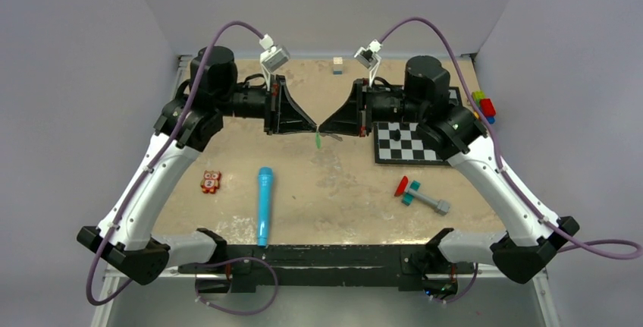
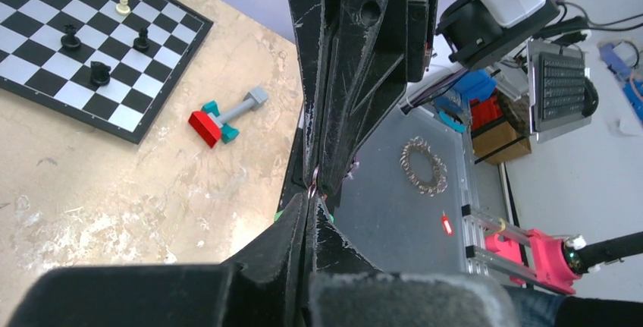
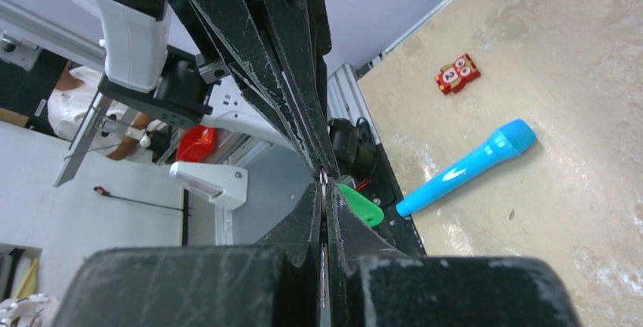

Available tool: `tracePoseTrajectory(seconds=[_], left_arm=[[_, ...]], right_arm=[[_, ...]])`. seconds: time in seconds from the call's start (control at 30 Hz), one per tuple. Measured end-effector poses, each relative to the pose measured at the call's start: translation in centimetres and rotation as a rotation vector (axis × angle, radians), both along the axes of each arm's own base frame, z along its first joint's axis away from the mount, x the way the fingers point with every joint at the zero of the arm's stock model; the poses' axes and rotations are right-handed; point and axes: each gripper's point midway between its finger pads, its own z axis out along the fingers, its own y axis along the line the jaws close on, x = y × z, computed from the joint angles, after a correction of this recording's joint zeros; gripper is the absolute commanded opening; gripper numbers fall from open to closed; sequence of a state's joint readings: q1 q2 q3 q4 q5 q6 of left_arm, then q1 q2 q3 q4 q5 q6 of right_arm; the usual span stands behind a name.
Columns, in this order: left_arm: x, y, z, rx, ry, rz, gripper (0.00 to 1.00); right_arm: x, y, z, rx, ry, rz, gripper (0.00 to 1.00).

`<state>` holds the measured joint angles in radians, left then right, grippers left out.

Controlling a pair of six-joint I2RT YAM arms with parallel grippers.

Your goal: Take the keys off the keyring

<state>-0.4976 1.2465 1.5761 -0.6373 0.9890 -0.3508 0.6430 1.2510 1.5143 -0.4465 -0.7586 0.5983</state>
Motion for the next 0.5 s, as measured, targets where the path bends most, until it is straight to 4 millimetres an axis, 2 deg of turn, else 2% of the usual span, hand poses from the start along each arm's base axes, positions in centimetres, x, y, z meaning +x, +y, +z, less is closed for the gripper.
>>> tracePoseTrajectory(seconds=[0.5], left_arm=[[0.8,-0.1,3.0,-0.165,0.034,0.136,0.0]], right_arm=[[0.9,-0.3,3.0,0.139,-0.075,-0.094,0.0]])
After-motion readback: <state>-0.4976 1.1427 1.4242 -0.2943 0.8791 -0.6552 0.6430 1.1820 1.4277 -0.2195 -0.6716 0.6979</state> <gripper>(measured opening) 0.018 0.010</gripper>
